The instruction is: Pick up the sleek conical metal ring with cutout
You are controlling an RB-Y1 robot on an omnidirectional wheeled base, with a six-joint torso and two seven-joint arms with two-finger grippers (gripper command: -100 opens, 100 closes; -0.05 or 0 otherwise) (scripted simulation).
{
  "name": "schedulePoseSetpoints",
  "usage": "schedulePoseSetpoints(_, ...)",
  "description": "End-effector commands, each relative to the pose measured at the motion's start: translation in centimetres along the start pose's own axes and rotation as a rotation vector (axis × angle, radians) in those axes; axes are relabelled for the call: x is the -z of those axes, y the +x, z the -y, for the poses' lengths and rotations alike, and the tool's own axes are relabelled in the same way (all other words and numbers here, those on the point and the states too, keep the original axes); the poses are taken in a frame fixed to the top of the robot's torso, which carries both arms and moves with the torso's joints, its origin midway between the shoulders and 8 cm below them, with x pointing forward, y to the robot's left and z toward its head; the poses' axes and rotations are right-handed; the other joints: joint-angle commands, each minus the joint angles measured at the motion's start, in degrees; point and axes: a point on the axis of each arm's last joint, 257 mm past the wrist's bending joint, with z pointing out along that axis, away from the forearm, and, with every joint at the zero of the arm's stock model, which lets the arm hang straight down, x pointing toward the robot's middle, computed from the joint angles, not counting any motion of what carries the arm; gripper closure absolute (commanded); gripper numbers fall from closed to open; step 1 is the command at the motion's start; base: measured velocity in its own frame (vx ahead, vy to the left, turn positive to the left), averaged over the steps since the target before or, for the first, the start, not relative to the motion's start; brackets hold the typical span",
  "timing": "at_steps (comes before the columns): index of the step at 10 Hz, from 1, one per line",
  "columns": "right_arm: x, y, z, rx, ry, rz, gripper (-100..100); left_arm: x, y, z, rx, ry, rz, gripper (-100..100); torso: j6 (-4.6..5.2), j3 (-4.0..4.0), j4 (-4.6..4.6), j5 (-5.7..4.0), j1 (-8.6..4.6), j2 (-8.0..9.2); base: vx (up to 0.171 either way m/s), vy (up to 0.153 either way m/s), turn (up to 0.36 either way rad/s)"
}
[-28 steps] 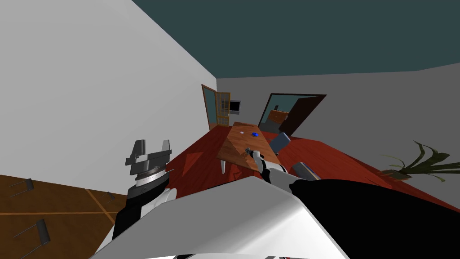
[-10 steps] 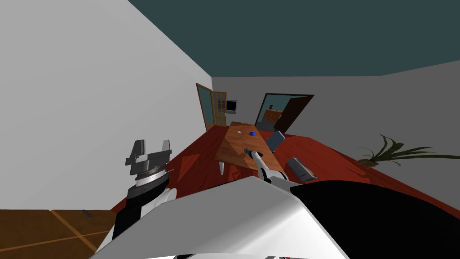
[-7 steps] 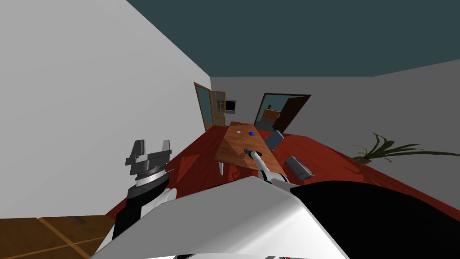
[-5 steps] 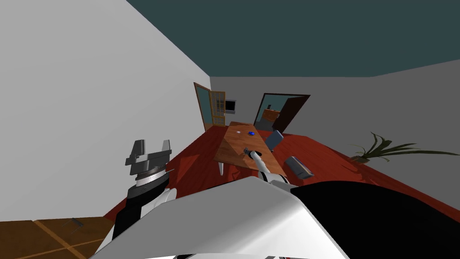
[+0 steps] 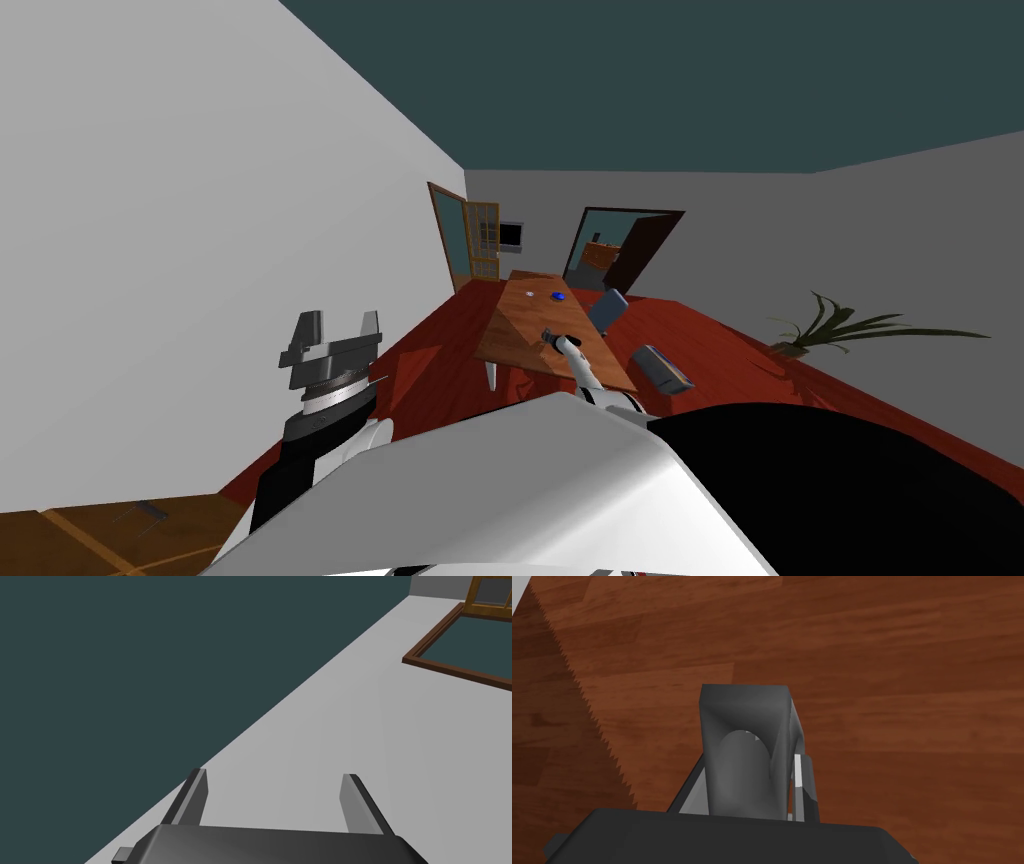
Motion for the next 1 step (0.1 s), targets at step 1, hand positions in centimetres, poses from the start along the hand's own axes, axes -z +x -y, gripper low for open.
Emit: schedulePoseSetpoints(1, 0.0, 0.0, 0.0, 0.0, 0.0, 0.0, 0, 0.0, 0.0, 0.0, 0.0, 0.0, 0.0, 0, 0.0, 0.0, 0.0, 0.0, 0.0, 0.0, 0.0, 0.0, 0.0)
